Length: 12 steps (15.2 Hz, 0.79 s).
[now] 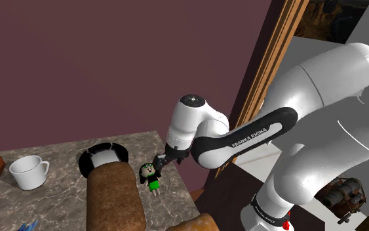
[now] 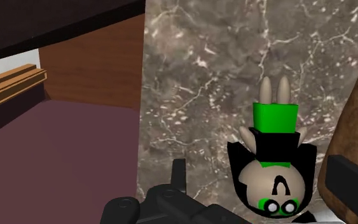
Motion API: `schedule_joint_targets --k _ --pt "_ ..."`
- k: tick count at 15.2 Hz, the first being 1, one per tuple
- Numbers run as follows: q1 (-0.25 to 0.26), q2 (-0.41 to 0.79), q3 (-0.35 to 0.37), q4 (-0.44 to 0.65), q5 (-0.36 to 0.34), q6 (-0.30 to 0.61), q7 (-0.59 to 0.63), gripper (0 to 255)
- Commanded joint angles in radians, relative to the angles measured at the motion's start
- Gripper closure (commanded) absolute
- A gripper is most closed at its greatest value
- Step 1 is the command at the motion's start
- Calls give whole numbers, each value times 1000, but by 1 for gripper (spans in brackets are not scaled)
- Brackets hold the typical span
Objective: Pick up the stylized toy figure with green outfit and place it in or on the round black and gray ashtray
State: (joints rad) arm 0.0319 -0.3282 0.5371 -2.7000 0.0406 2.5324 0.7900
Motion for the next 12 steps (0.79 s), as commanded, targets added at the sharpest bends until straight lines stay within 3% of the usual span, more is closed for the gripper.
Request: schedule_joint_targets --k 1,3,5,6,12 --pt "-44 93 68 21 -76 62 100 0" --pt "-102 194 136 52 -202 109 231 0" --pt "-154 309 187 94 -387 134 401 0" --pt "-157 346 188 110 -450 136 458 0" --pt "-139 469 124 137 -674 175 617 0"
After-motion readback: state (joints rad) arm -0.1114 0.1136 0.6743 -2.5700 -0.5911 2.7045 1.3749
